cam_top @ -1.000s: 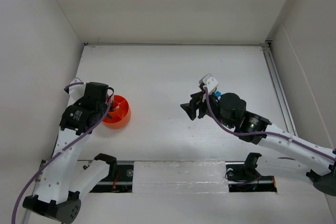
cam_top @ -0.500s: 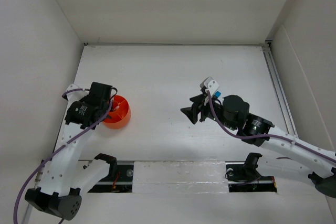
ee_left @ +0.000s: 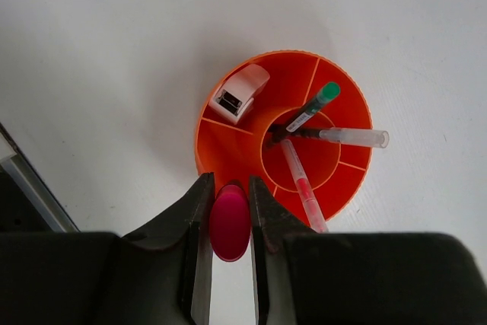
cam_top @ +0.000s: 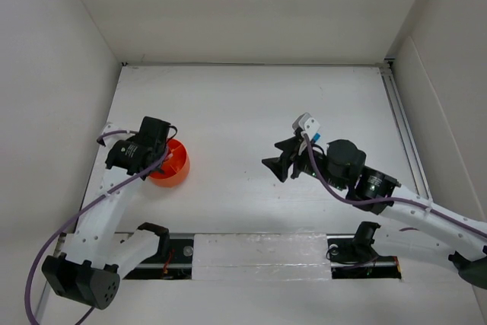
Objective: Sort the stationery into containers
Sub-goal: Place the pen in the storage box.
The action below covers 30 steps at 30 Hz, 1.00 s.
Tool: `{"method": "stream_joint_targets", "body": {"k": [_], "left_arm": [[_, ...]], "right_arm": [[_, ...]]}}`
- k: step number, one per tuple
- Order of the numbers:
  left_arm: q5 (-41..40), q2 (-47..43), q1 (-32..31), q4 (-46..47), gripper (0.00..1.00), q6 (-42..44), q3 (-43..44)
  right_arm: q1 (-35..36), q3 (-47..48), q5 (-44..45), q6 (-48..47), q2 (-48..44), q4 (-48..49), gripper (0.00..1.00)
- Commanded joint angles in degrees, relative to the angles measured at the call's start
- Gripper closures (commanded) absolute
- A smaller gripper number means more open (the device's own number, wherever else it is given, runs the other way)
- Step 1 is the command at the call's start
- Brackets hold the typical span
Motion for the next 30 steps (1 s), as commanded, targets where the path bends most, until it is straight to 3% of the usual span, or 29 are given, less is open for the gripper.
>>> {"method": "stream_joint_targets", "body": {"k": [1,10,16,19,23,27,30], "left_arm": [[-4.2,0.6,0.2,1.3,1.0,-3.9,-1.4],[-5.2,4.5,0.2,1.1,1.0,-5.8,-2.1],[-5.8,4.5,0.2,1.1,0.84,-6.9,-2.7],[-5.8,5.1,0.2,1.1,0.68,-6.9,-2.7],[-5.2,4.4,0.2,1.3,0.56,-6.9,-2.7],[-5.2,3.1,0.2,1.4,0.54,-5.8,-2.7],[-3.8,0.2,0.2,2.6,0.54,-3.7,-2.7]], "right_arm": [[0.4,-0.2,-1.3,0.5,-0.8,3.4,0.33],[0.4,-1.9,-2.3,0.5,-4.4,4.0,0.32],[0.4,-1.9,-2.9,0.5,-4.4,4.5,0.32],[0.4,-2.4,-2.9,0.5,-5.0,4.5,0.32],[0.4,-2.4,-3.4,0.5,-5.0,4.5,0.32],[0.4,-2.4,-1.4,0.5,-4.5,4.5,0.31],[0.4,-2.4,7.4,2.8,-1.9,4.5,0.18]]}}
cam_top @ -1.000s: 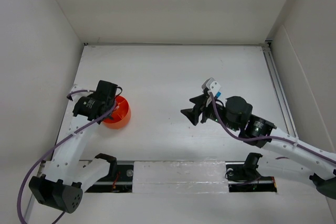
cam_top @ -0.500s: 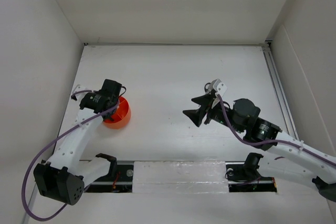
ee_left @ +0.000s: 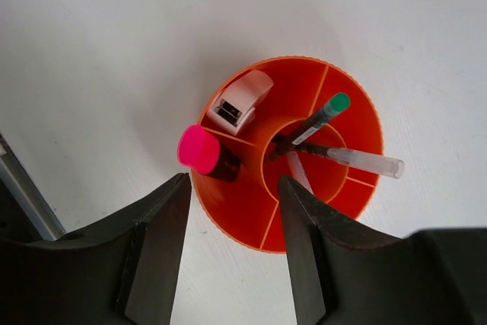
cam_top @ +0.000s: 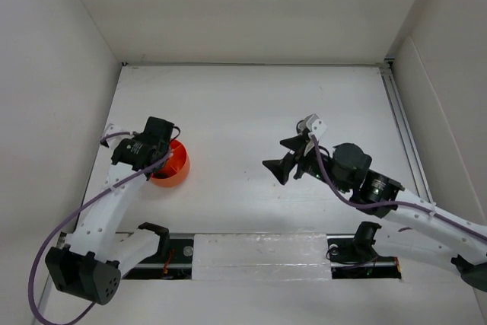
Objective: Sort the stationery into containers
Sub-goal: Place the pen in the storage box, then pick up the pen from the center of the board.
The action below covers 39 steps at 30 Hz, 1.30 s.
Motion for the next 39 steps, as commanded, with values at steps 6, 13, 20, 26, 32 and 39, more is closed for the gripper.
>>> {"method": "stream_joint_targets", "body": {"k": [6,13,20,26,32,39], "left_arm": [[0.7,-13.4,0.2,3.2,0.18,8.9,4.7],[10.7,-15.5,0.2,19.6,0.0,34.0,6.8],[29.5,-12.1,0.2,31.3,0.0,44.0,-1.9],[34.0,-18.0,0.2,33.9,0.0,46.1,-4.0],[35.0,-19.8,-1.6,34.4,0.0,46.1,-4.0],[36.1,-21.8,-2.5,34.4,0.0,46.6,-4.6]], "right_arm": [[-5.0,6.7,19.0,12.4,17.2,-5.6,0.0],[-20.2,8.5,25.9,27.4,23.1,-13.8,0.0],[-30.5,8.6,31.3,36.6,27.2,-17.8,0.06],[-35.8,7.5,25.7,38.4,33.4,-14.9,0.16],[-36.9,13.7,22.8,39.4,43.5,-16.9,0.26],[-34.9,14.2,22.3,42.3,47.4,-17.1,0.28]]}}
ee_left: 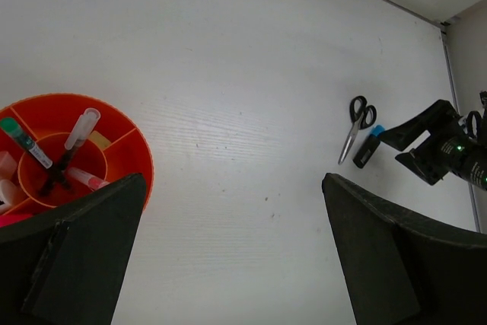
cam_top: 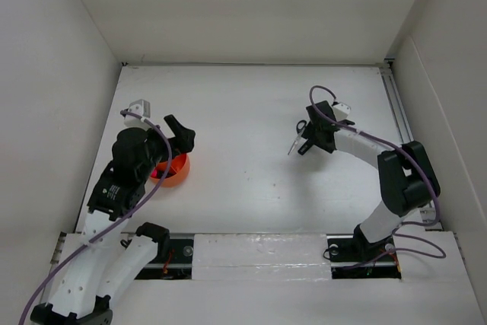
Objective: Sort the stationery into containers
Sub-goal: Pick up the pen from the center of the board.
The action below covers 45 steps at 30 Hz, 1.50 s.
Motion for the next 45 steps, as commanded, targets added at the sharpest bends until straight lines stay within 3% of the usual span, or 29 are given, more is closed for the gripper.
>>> {"method": "stream_joint_targets", "body": {"k": [1,18,25,29,31,35,39,41,43,45], "left_arm": [[1.3,-1.5,-0.2,2.4,0.0,1.4,-0.2],[1.3,-3.3,-0.2,2.9,0.0,1.4,-0.2],[0.7,-4.3,-0.2,2.9,0.0,0.9,-0.2],[0.2,-4.3,-0.2,2.9,0.0,0.9,-0.2],[0.2,-4.9,-0.2,2.9,0.0,0.9,-0.2],[-0.8,-4.9,-0.2,2.4,0.0,0.9,-0.2],[-0.8,-4.9,-0.2,2.4,0.0,0.9,-0.2],[-0.8,-4.9,-0.2,2.4,0.0,0.9,-0.2],[-0.8,-4.9,-0.2,2.4,0.0,0.9,-0.2],[-0.8,-4.9,-0.2,2.4,0.0,0.9,-0.2]], "right_arm": [[0.7,2.6,-0.3,2.1,0.4,0.3,0.28],[0.5,9.2,-0.9,2.5,6.3,-7.1,0.29],[0.5,11.9,-0.9,1.3,9.8,-10.8,0.36],[-0.9,13.1,-4.9,-1.5,11.0,-11.5,0.36],[-1.5,13.1,-5.5,-2.2,11.0,-12.0,0.39],[-2.0,13.6,-6.9,-4.1,11.0,-12.0,0.66],[-2.0,13.6,-7.5,-4.6,11.0,-11.5,0.66],[-2.0,13.6,-8.2,-5.9,11.0,-10.9,0.72],[-2.6,13.6,-8.7,-6.4,11.0,-10.9,0.72],[-3.3,13.6,-10.3,-7.5,11.0,-10.2,0.65]]}}
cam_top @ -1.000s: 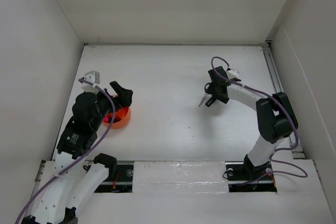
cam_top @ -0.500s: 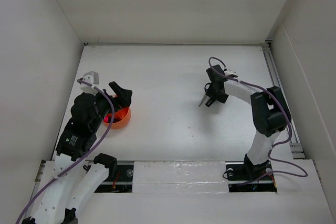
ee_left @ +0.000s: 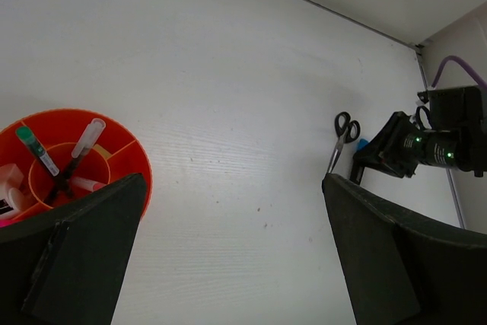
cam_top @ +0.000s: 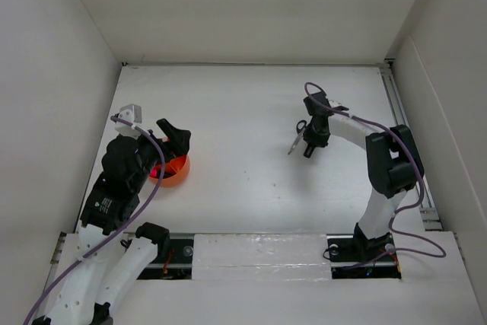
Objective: Sort the stationery into containers
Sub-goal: Pick up the pen from the center of the board.
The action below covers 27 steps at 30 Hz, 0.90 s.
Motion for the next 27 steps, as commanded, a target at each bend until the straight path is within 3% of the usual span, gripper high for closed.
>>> {"method": "stream_joint_targets", "body": {"k": [1,14,17,18,19,27], "left_arm": [[-1.1,-0.4,-0.2,2.1,0.0,0.3,-0.1],[-1.7,-0.4,-0.2,1.5,0.0,0.3,-0.1],[-1.7,-0.4,-0.2,1.5,0.0,0.3,-0.1],[-1.7,-0.4,-0.2,1.5,0.0,0.3,-0.1],[-1.7,-0.4,-0.2,1.5,0.0,0.3,-0.1],[-1.7,0.9,-2.6,1.5,0.0,0.3,0.4]], "right_arm": [[-1.0,2.1,-3.0,-2.9,1.0,0.9,0.62],[-3.1,6.0,-8.7,-9.4,4.1,-1.8,0.58],[-3.1,6.7,-9.2,-10.8,4.8,-2.6,0.81],[-3.1,6.0,-9.3,-10.8,4.8,-1.8,0.95],[-3.1,6.0,-9.3,-10.8,4.2,-1.3,1.0],[-3.1,1.3,-6.0,-11.4,-1.7,1.3,1.0]]}}
